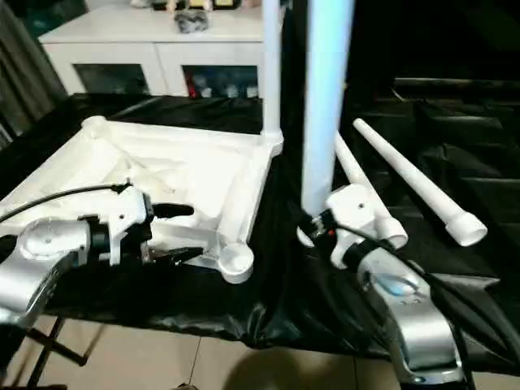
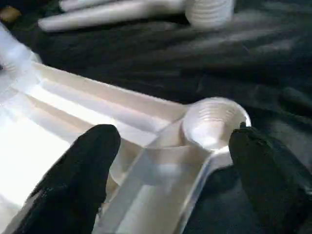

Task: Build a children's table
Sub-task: Pick table leg

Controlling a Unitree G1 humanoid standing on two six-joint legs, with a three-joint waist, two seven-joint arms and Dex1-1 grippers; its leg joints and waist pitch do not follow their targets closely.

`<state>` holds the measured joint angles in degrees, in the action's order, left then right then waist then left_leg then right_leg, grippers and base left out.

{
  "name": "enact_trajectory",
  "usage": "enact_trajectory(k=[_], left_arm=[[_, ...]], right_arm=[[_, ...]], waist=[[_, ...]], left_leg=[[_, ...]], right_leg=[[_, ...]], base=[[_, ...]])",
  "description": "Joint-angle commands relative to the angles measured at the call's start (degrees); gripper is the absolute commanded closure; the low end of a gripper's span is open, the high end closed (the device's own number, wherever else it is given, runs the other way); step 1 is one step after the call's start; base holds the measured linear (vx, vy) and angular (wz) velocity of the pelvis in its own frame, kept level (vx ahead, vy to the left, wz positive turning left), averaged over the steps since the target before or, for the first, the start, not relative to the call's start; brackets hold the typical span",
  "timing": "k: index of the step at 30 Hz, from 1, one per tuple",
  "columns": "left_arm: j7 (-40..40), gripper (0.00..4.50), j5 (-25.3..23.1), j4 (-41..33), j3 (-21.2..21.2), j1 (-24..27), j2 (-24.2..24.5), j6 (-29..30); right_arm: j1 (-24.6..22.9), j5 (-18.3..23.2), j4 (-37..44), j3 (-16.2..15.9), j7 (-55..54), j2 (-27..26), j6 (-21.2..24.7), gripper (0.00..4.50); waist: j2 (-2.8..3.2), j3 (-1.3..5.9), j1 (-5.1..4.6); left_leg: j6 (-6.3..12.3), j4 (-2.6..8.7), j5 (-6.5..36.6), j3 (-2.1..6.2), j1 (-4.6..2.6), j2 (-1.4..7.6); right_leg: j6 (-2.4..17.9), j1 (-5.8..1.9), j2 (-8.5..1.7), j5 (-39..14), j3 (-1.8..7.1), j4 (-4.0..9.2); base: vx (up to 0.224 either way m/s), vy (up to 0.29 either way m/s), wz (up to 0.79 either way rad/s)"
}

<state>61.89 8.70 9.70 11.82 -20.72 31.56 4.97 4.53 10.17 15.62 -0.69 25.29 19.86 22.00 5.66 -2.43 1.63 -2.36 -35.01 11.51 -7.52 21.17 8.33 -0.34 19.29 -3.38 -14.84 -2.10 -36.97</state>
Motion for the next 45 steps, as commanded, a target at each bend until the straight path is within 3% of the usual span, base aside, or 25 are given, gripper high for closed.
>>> enact_trajectory(k=[1,2,3,4,5,6,8,9,12,13,15,17,19,24,25,28,29,30,32,36,42,43,45], left_arm=[[4.42,0.73,-1.38,5.21,1.66,-2.23,1.53,-4.38],[6.31,0.87,-1.58,7.02,2.34,-3.23,1.83,-5.58],[7.39,1.03,-1.71,8.0,2.7,-3.78,1.98,-6.19],[8.75,1.12,-1.4,9.21,2.94,-4.45,1.94,-6.84],[9.56,1.12,-1.25,10.08,3.03,-4.89,1.86,-7.33],[12.02,1.18,-1.26,12.85,3.54,-6.27,1.63,-8.72],[13.05,1.31,-1.44,13.9,3.9,-6.81,1.6,-9.13],[14.3,1.45,-2.35,15.75,4.91,-7.81,1.48,-9.89],[14.71,1.63,-4.0,21.11,6.04,-10.24,0.4,-13.74],[14.72,1.69,-4.7,23.13,6.45,-11.11,-0.02,-14.95],[14.99,1.78,-5.75,26.92,6.96,-12.77,-1.01,-16.76],[15.1,2.04,-6.22,29.48,7.04,-13.91,-1.95,-18.07],[14.9,2.3,-7.63,32.89,7.68,-15.45,-2.54,-19.96],[15.29,2.59,-9.35,39.21,8.59,-18.3,-3.16,-22.27],[15.32,2.75,-9.42,39.47,8.61,-18.42,-3.19,-22.39],[16.32,2.93,-10.65,43.95,8.96,-20.26,-3.62,-23.67],[16.47,3.02,-10.76,44.69,8.88,-20.55,-3.73,-23.89],[16.85,3.18,-10.51,45.84,8.47,-21.06,-4.04,-23.72],[17.15,3.29,-10.35,47.03,8.13,-21.61,-4.34,-23.84],[18.15,3.56,-10.09,48.81,7.58,-22.45,-4.67,-22.92],[18.93,4.03,-8.77,49.07,5.92,-22.65,-4.92,-22.69],[19.63,4.1,-8.11,48.51,5.53,-22.54,-4.97,-22.08],[20.58,4.25,-7.54,47.73,5.31,-22.28,-4.97,-21.29]], right_arm=[[0.1,1.38,1.54,0.37,1.25,0.65,0.65,2.61],[-0.41,1.5,2.0,0.45,1.69,1.01,0.75,2.61],[-0.73,1.56,2.25,0.5,1.95,1.24,0.82,2.61],[-1.06,1.87,2.42,0.63,2.22,1.47,0.92,2.61],[-1.22,2.06,2.51,0.71,2.37,1.58,0.98,2.61],[-1.7,2.52,2.78,1.01,2.55,1.77,1.29,2.61],[-1.93,2.65,2.92,1.16,2.52,1.78,1.52,2.61],[-2.24,2.79,3.42,1.36,1.86,1.39,2.99,2.61],[-2.55,3.51,4.08,1.47,1.01,0.77,4.06,2.61],[-2.74,3.94,4.37,1.47,0.98,0.55,4.3,2.61],[-3.12,4.46,4.66,1.38,0.92,0.45,4.5,2.61],[-3.51,4.4,4.6,1.54,0.64,0.24,4.28,2.61],[-3.81,4.81,4.75,1.95,0.65,-0.28,4.18,2.61],[-4.58,5.13,5.77,1.78,1.25,-0.15,3.45,2.61],[-4.61,5.14,5.81,1.77,1.25,-0.12,3.46,2.61],[-5.19,5.14,6.45,1.57,1.08,0.13,3.52,2.61],[-5.21,5.09,6.51,1.58,1.04,0.09,3.53,2.61],[-5.2,5.09,6.62,1.68,0.92,-0.08,3.57,2.61],[-5.21,5.01,6.67,1.77,0.86,-0.23,3.57,2.61],[-5.17,4.57,6.31,1.46,0.7,-0.5,3.14,2.61],[-4.0,4.35,5.19,1.05,0.63,-0.78,2.69,2.61],[-3.81,4.3,4.98,0.99,0.64,-0.83,2.61,2.61],[-3.64,4.23,4.8,0.91,0.64,-0.9,2.54,2.61]], waist=[[-0.15,3.11,0.13],[0.37,3.3,0.17],[0.18,3.89,0.25],[0.27,4.06,0.39],[0.86,4.13,0.47],[1.1,3.98,0.49],[0.62,3.78,0.56],[1.21,3.42,0.51],[1.22,3.0,0.38],[1.29,3.11,0.41],[0.75,2.85,0.36],[0.77,2.74,0.37],[1.09,2.75,0.34],[0.97,3.07,0.41],[1.4,2.92,0.34],[1.32,2.93,0.45],[2.29,2.84,0.45],[1.78,2.74,0.32],[1.59,2.73,0.34],[1.6,2.76,0.56],[1.57,2.58,0.59],[1.36,2.62,0.62],[1.56,2.72,0.6]], left_leg=[[0.93,4.74,10.11,1.31,-0.31,3.62],[1.24,4.58,9.57,1.35,-0.28,3.58],[2.45,4.07,6.2,1.19,-0.11,3.49],[3.07,3.9,4.43,1.15,-0.06,3.47],[4.1,3.58,2.37,1.11,-0.03,3.46],[4.4,3.6,2.56,1.14,0.0,3.48],[4.47,3.85,5.04,1.04,0.07,3.63],[4.2,4.14,7.36,1.14,-0.02,3.79],[3.29,4.41,10.12,0.98,-0.06,3.82],[2.85,4.44,10.78,0.95,-0.24,3.92],[2.26,4.72,11.7,0.89,-0.17,4.08],[2.1,4.78,11.58,0.68,-0.1,4.1],[2.36,4.75,10.86,0.71,0.01,4.16],[3.59,4.5,7.82,0.72,0.03,4.16],[3.66,4.51,8.3,0.67,-0.06,4.18],[3.6,4.6,8.41,0.75,-0.05,4.21],[3.3,4.62,8.85,0.86,-0.14,4.26],[2.95,4.82,9.93,0.88,-0.15,4.34],[3.03,4.77,9.9,0.77,-0.13,4.28],[4.44,4.64,7.49,0.77,0.07,4.39],[3.79,5.07,9.81,0.83,-0.04,4.6],[3.79,5.09,9.73,0.79,-0.07,4.61],[3.97,5.04,8.42,0.83,0.0,4.69]], right_leg=[[12.33,-1.21,-4.89,-0.18,2.75,4.95],[12.6,-1.31,-4.95,1.6,2.71,4.66],[12.94,-1.54,-4.79,8.0,2.65,4.13],[13.1,-1.48,-4.76,10.63,2.53,3.91],[13.27,-1.2,-4.69,14.12,2.32,3.63],[13.43,-1.08,-4.7,14.31,2.24,3.65],[13.95,-1.26,-4.92,11.94,2.2,3.88],[14.24,-1.18,-4.94,8.01,2.19,4.16],[14.22,-1.08,-5.09,1.46,2.41,4.76],[14.31,-1.09,-5.13,0.67,2.43,4.7],[14.04,-1.0,-5.18,-1.69,2.54,4.94],[13.85,-0.85,-5.18,-2.36,2.59,5.04],[13.72,-0.8,-5.27,-0.94,2.61,4.97],[13.88,-1.08,-5.4,4.83,2.47,4.62],[13.78,-0.95,-5.27,4.8,2.42,4.83],[14.0,-1.11,-5.41,5.0,2.41,4.75],[14.07,-1.02,-5.48,4.83,2.38,4.64],[14.52,-1.16,-5.46,4.6,2.42,4.76],[14.79,-1.23,-5.52,4.43,2.46,4.82],[14.83,-1.23,-5.69,5.51,2.39,4.73],[15.08,-1.1,-5.81,2.21,2.47,4.96],[15.07,-1.1,-5.79,2.12,2.48,5.0],[15.23,-1.1,-5.83,3.96,2.45,4.77]], base=[[0.0,0.0,0.0],[0.0,0.0,0.0],[0.0,0.0,0.0],[0.0,0.0,0.0],[0.0,0.0,0.0],[0.0,0.0,0.0],[0.0,0.0,0.0],[0.0,0.0,0.0],[0.0,0.0,0.0],[0.0,0.0,0.0],[0.0,0.0,0.0],[0.0,0.0,0.0],[0.0,0.0,0.0],[0.0,0.0,0.0],[0.0,0.0,0.0],[0.0,0.0,0.0],[0.0,0.0,0.0],[0.0,0.0,0.0],[0.0,0.0,0.0],[0.0,0.0,0.0],[0.0,0.0,0.0],[0.0,0.0,0.0],[0.0,0.0,0.0]])
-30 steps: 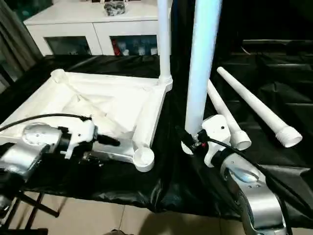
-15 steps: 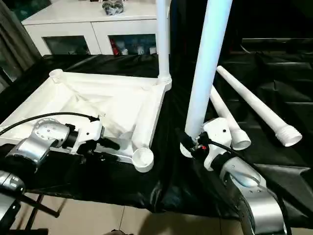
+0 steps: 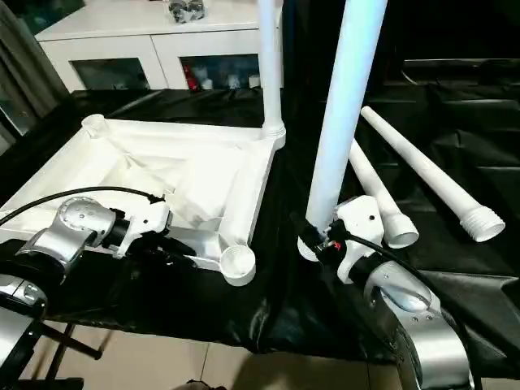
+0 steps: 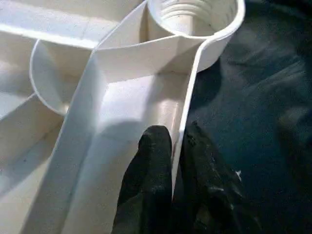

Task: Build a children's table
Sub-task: Pick table leg, then insert table leg to table base

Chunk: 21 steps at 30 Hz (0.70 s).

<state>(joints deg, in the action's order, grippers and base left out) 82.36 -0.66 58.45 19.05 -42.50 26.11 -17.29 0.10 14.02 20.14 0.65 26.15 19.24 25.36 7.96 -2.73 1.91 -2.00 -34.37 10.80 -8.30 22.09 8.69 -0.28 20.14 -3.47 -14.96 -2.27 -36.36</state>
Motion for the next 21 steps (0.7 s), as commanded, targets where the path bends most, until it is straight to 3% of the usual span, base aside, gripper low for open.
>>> enact_trajectory(k=[1,3,7,11,12,14,15,17,18,20,21], left_arm=[[0.76,4.3,2.09,-1.76,-1.91,-0.15,0.55,1.56],[0.89,4.38,1.63,-3.72,-1.21,1.95,0.71,1.38],[0.14,4.5,1.91,-5.21,-1.34,3.32,0.28,2.06],[-1.3,4.5,8.01,-15.26,-4.87,7.08,-2.87,8.64],[-2.31,4.5,8.54,-17.11,-5.34,7.73,-3.42,9.95],[-5.93,4.5,7.22,-18.35,-5.37,8.32,-4.23,9.97],[-11.73,4.5,4.37,-19.47,-4.92,9.29,-5.51,8.83],[-13.85,4.5,3.27,-19.91,-4.66,9.74,-6.03,8.3],[-19.36,4.5,-0.56,-20.49,-3.42,10.56,-6.98,9.84],[-21.09,4.5,-1.44,-21.24,-3.18,11.16,-7.6,10.99],[-24.66,4.5,-2.26,-23.16,-3.35,12.15,-9.04,15.28]], right_arm=[[0.94,0.33,0.12,-0.51,-0.21,-0.33,-0.86,2.61],[1.73,0.13,-0.66,-1.02,-0.03,-0.63,-1.23,2.61],[2.52,0.02,-1.3,-1.3,0.17,-0.82,-1.45,2.61],[4.32,-0.07,-2.71,-1.48,0.19,-1.16,-1.57,2.61],[4.57,-0.06,-2.94,-1.47,0.16,-1.26,-1.63,2.61],[4.85,0.12,-3.16,-1.24,-0.35,-1.77,-1.49,2.61],[5.25,0.31,-3.49,-1.06,-1.13,-2.51,-1.34,2.61],[5.43,0.31,-3.64,-1.06,-1.38,-2.75,-1.31,2.61],[5.91,0.45,-3.91,-1.31,-1.83,-3.43,-0.88,2.61],[6.33,0.64,-4.19,-1.52,-1.84,-3.76,-0.71,2.61],[7.28,0.95,-4.78,-1.96,-1.7,-4.17,-0.37,2.61]], waist=[[-0.74,3.01,0.32],[-1.3,3.48,0.34],[-1.26,3.98,0.51],[-1.32,4.27,0.68],[-1.36,4.46,0.87],[-1.42,4.46,1.07],[-1.93,4.27,1.13],[-1.79,4.09,1.38],[-1.77,3.91,1.26],[-1.87,3.79,1.01],[-2.26,3.72,0.75]], left_leg=[[3.61,4.4,9.13,1.62,-0.93,4.33],[5.28,3.97,5.55,1.5,-0.64,4.17],[7.59,3.3,1.97,1.38,-0.52,4.07],[8.34,3.15,0.96,1.34,-0.51,4.3],[9.34,2.74,-0.46,1.28,-0.49,4.3],[10.56,2.4,-2.17,1.28,-0.16,4.35],[10.79,2.3,-0.98,1.17,0.01,4.16],[10.06,2.42,0.49,1.09,0.07,4.03],[8.61,2.69,2.29,1.18,0.07,4.21],[8.01,2.77,3.15,1.23,0.02,4.19],[7.31,2.96,3.93,1.14,-0.09,4.24]], right_leg=[[15.17,-1.95,-5.74,4.08,2.62,4.16],[15.51,-2.24,-5.83,9.49,2.46,3.75],[15.08,-2.12,-5.76,14.43,2.25,3.19],[15.39,-1.99,-5.77,15.21,2.08,2.82],[15.87,-1.76,-5.63,16.03,2.05,2.63],[15.85,-1.51,-5.51,17.58,1.99,2.27],[15.47,-1.51,-5.57,16.03,2.05,2.54],[15.07,-1.54,-5.65,12.85,2.1,2.82],[14.45,-1.6,-5.48,8.91,2.16,3.04],[14.22,-1.6,-5.35,7.35,2.2,3.18],[14.33,-1.55,-5.36,5.87,2.29,3.39]], base=[[0.0,0.0,0.0],[0.0,0.0,0.0],[0.0,0.0,0.0],[0.0,0.0,0.0],[0.0,0.0,0.0],[0.0,0.0,0.0],[0.0,0.0,0.0],[0.0,0.0,0.0],[0.0,0.0,0.0],[0.0,0.0,0.0],[0.0,0.0,0.0]])
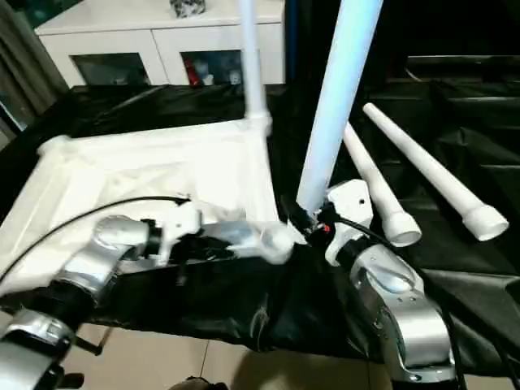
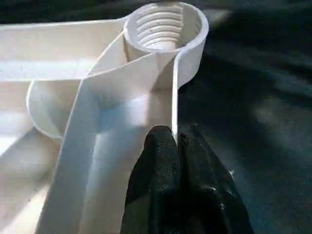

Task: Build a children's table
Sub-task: Insert table leg to table base

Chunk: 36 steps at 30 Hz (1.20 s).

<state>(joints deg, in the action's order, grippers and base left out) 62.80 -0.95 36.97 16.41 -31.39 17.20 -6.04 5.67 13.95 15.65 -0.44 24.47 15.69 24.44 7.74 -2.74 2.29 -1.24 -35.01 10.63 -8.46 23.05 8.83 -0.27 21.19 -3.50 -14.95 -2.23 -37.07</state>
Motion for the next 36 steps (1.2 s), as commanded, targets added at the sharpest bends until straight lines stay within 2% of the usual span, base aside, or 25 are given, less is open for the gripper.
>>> enact_trajectory(k=[1,4,5,6,7,9,10,13,15,17,21,30,32,34,35,36], left_arm=[[-5.47,4.5,-1.99,-1.89,-0.75,1.11,-0.27,4.63],[-9.0,4.5,-3.76,-2.84,0.19,1.34,-1.22,6.91],[-9.0,4.5,-3.76,-2.84,0.19,1.34,-1.22,6.91],[-9.79,4.5,-4.33,-2.6,0.61,1.19,-1.36,6.53],[-10.23,4.5,-4.56,-2.01,1.05,0.54,-2.01,6.01],[-10.01,4.5,-4.62,-2.12,1.21,0.33,-2.36,5.51],[-9.87,4.5,-4.6,-2.2,1.25,0.34,-2.39,5.31],[-9.77,4.5,-4.41,-4.13,1.26,0.87,-2.3,5.39],[-8.97,4.05,-3.44,-5.93,0.98,1.38,-1.77,7.82],[-8.91,4.05,-3.56,-6.12,0.92,1.48,-1.36,7.56],[-8.77,3.64,-2.63,-3.79,-0.9,0.97,-0.55,7.1],[-7.27,3.65,-1.12,-1.51,-2.09,0.15,0.76,9.03],[-6.55,3.93,-0.76,-1.2,-2.08,0.14,0.77,9.35],[-6.38,4.0,-0.88,-0.63,-1.9,0.12,0.77,9.35],[-5.88,4.04,-0.93,0.25,-1.64,0.02,0.83,9.36],[-5.86,4.13,-0.92,0.6,-1.51,-0.08,0.84,9.41]], right_arm=[[1.82,1.05,-0.38,-0.91,0.02,-0.64,0.58,2.61],[3.64,0.87,-1.9,-1.63,1.25,-0.53,0.97,2.61],[3.64,0.87,-1.9,-1.63,1.25,-0.53,0.97,2.61],[4.17,0.84,-2.41,-1.77,1.58,-0.42,1.11,2.61],[5.6,0.36,-4.24,-2.16,2.42,0.08,0.6,2.61],[6.49,0.05,-5.4,-2.39,2.83,0.35,0.22,2.61],[6.66,-0.01,-5.58,-2.43,2.87,0.39,0.18,2.61],[7.6,-0.14,-6.43,-2.45,3.03,0.4,0.12,2.61],[8.0,-0.2,-6.76,-2.56,3.12,0.29,0.07,2.61],[8.05,-0.17,-6.91,-2.69,3.15,0.24,-0.06,2.61],[7.82,-0.15,-7.11,-3.17,3.08,-0.16,-0.44,2.61],[8.76,-0.11,-8.23,-3.54,2.89,-0.87,-0.89,2.61],[8.99,-0.18,-8.52,-3.62,2.86,-0.99,-0.99,2.61],[9.27,-0.27,-8.98,-3.71,2.89,-1.08,-1.21,2.61],[9.91,-0.57,-9.97,-3.97,2.76,-1.39,-1.52,2.61],[10.33,-0.77,-10.62,-4.08,2.62,-1.57,-1.57,2.61]], waist=[[-1.87,3.73,0.35],[-2.49,3.71,0.36],[-2.31,3.77,0.4],[-2.4,3.81,0.39],[-3.15,3.81,0.28],[-2.69,3.9,0.4],[-3.0,3.91,0.46],[-3.23,4.09,0.69],[-3.31,4.1,0.71],[-3.36,4.13,0.78],[-3.45,4.05,0.91],[-3.22,3.73,0.86],[-3.13,3.71,0.84],[-3.18,3.68,0.8],[-2.9,3.65,0.75],[-2.98,3.66,0.69]], left_leg=[[6.28,3.58,4.25,1.29,-1.07,4.01],[6.29,3.48,3.65,1.08,-1.01,3.77],[6.16,3.48,3.57,1.16,-1.02,3.78],[6.17,3.51,3.47,1.14,-1.01,3.81],[6.21,3.56,3.42,1.09,-0.98,3.83],[5.61,3.6,4.28,1.15,-1.22,3.93],[5.61,3.64,4.18,1.14,-1.17,3.96],[5.69,3.62,3.73,1.09,-1.2,3.99],[5.71,3.55,3.65,1.05,-1.13,3.93],[6.06,3.41,2.88,1.02,-1.06,3.84],[6.0,3.49,3.5,0.97,-1.16,3.89],[3.6,4.03,7.33,0.99,-1.3,3.88],[3.23,4.07,7.73,1.0,-1.3,3.83],[3.07,4.15,8.09,1.01,-1.31,3.88],[2.78,4.21,8.49,1.02,-1.33,3.84],[2.56,4.28,8.76,1.06,-1.35,3.89]], right_leg=[[14.51,-2.63,-5.33,5.3,2.24,4.03],[13.8,-2.5,-5.17,3.8,2.33,4.42],[13.72,-2.53,-5.18,3.75,2.33,4.28],[13.59,-2.52,-5.17,3.99,2.36,4.33],[13.5,-2.49,-5.06,4.65,2.37,4.38],[13.87,-2.37,-5.17,4.45,2.36,4.37],[13.9,-2.41,-5.12,4.94,2.37,4.33],[14.09,-2.42,-5.23,7.12,2.36,4.02],[14.42,-2.44,-5.28,7.65,2.37,3.98],[14.54,-2.47,-5.26,8.8,2.39,3.9],[14.64,-2.35,-5.15,8.07,2.33,3.99],[14.2,-2.13,-5.18,2.44,2.46,4.52],[14.27,-2.13,-5.19,1.96,2.47,4.59],[14.29,-2.1,-5.19,1.62,2.5,4.61],[14.23,-2.05,-5.16,1.06,2.49,4.74],[14.26,-2.08,-5.11,1.11,2.49,4.68]], base=[[0.0,0.0,0.0],[0.0,0.0,0.0],[0.0,0.0,0.0],[0.0,0.0,0.0],[0.0,0.0,0.0],[0.0,0.0,0.0],[0.0,0.0,0.0],[0.0,0.0,0.0],[0.0,0.0,0.0],[0.0,0.0,0.0],[0.0,0.0,0.0],[0.0,0.0,0.0],[0.0,0.0,0.0],[0.0,0.0,0.0],[0.0,0.0,0.0],[0.0,0.0,0.0]])
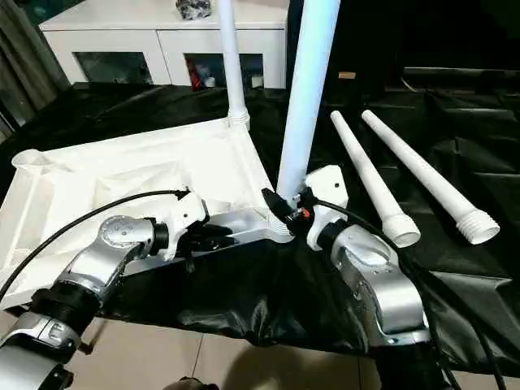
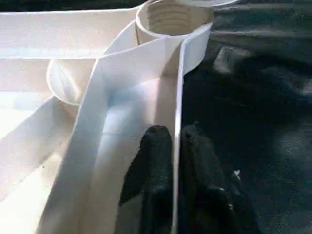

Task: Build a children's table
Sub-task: Insert table leg to table base

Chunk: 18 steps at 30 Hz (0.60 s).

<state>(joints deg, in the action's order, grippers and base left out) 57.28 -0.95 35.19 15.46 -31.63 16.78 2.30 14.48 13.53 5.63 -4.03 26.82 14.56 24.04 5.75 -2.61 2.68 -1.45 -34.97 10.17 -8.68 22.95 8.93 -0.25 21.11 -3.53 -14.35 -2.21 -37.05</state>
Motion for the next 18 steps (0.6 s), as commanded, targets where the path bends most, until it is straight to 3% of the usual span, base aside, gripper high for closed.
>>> enact_trajectory(k=[1,3,8,18], left_arm=[[-0.4,4.27,-0.96,2.61,-0.43,0.07,1.28,1.07],[-0.72,4.41,-1.49,3.26,0.13,-0.33,1.41,0.81],[-0.61,4.5,-1.37,4.07,0.09,-1.44,1.26,1.05],[2.86,4.5,1.84,0.32,-0.51,-0.14,0.76,-0.13]], right_arm=[[1.86,-0.47,-1.15,-0.55,0.15,-0.57,-1.18,2.61],[2.81,-0.42,-2.96,-0.53,0.05,-0.97,-1.24,2.61],[5.06,-0.98,-7.65,-0.59,0.45,-1.08,-1.78,2.61],[7.28,-2.39,-14.14,-3.01,3.04,0.3,0.48,2.61]], waist=[[-0.97,3.54,0.22],[-0.79,3.45,0.12],[-1.0,3.44,-0.13],[-1.65,3.68,-0.05]], left_leg=[[2.66,4.28,9.49,1.28,-1.27,3.75],[2.2,4.33,10.75,1.24,-1.35,3.73],[1.71,4.44,11.01,1.23,-1.25,3.72],[4.39,3.99,6.62,0.99,-1.02,3.72]], right_leg=[[14.35,-2.0,-5.12,0.55,2.46,4.64],[14.37,-1.91,-5.15,-1.04,2.52,4.89],[14.53,-2.0,-5.17,-1.3,2.54,4.85],[15.28,-2.16,-5.17,3.63,2.38,4.45]], base=[[0.0,0.0,0.0],[0.0,0.0,0.0],[0.0,0.0,0.0],[0.0,0.0,0.0]])
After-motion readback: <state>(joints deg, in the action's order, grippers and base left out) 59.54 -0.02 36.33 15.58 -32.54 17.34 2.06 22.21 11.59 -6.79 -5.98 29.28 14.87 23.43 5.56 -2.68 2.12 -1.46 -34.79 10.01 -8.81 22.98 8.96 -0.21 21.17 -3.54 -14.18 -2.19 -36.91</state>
